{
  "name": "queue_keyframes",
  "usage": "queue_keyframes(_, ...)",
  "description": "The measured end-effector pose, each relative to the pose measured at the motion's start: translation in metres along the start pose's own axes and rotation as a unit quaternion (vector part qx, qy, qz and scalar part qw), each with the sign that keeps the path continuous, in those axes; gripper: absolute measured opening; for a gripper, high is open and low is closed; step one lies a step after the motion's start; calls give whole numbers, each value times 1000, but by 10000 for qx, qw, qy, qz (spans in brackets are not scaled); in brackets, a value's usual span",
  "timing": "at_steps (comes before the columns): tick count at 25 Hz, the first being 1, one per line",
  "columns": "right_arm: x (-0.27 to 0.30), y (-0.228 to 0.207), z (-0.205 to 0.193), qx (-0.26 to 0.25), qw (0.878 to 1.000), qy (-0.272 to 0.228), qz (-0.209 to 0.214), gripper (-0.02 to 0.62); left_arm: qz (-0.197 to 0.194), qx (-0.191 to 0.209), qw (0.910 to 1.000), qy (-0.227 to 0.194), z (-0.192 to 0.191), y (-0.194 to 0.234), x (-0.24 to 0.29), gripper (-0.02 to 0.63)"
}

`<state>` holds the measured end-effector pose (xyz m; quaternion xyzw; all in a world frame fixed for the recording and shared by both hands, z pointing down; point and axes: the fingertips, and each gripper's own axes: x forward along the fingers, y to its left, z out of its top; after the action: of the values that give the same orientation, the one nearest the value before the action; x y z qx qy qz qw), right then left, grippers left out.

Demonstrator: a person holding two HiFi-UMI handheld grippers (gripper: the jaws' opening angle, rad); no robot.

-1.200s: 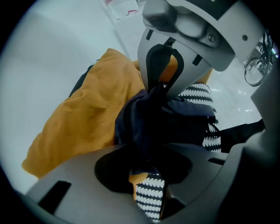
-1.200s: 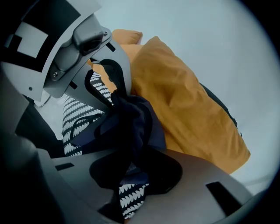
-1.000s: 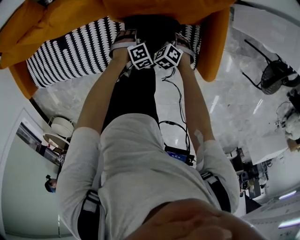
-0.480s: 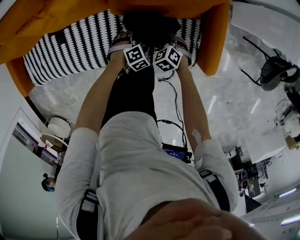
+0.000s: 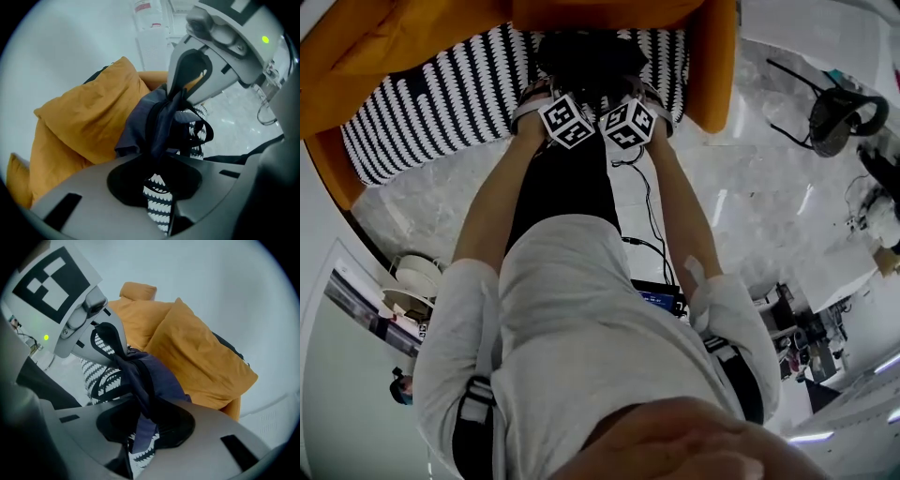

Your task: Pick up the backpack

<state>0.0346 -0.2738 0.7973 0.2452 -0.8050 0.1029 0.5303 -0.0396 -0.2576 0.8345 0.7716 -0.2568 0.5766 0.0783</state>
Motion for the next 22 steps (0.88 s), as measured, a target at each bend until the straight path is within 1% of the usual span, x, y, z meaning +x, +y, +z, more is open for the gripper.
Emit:
queue_keyframes(2,-10,4,2,393,9992,-31,-1,103,-140,-549,9982,-175,4,-2,-9,71)
queue_keyframes(5,-25,13,6,1037,9945,-110,4,103,-286,-1256,9909,-389,1,-11,-24,71)
queue_keyframes(7,-34,21,14,1301,9914,-161,-33,103,-319,-1645,9847,-476,-6,-14,-36,71)
queue_keyframes(9,-42,32,23,1441,9893,-193,-88,101,-312,-1936,9791,-538,-13,-13,-48,71)
queue_keyframes(12,-49,46,25,1506,9883,-199,-120,98,-326,-2143,9742,-630,-21,-16,-61,72)
queue_keyframes(16,-60,65,21,1696,9852,-211,-106,98,-383,-2142,9732,-749,-28,-27,-76,72)
queue_keyframes(22,-76,84,13,2131,9764,-264,-218,82,-540,-2357,9655,-969,-30,-43,-95,72)
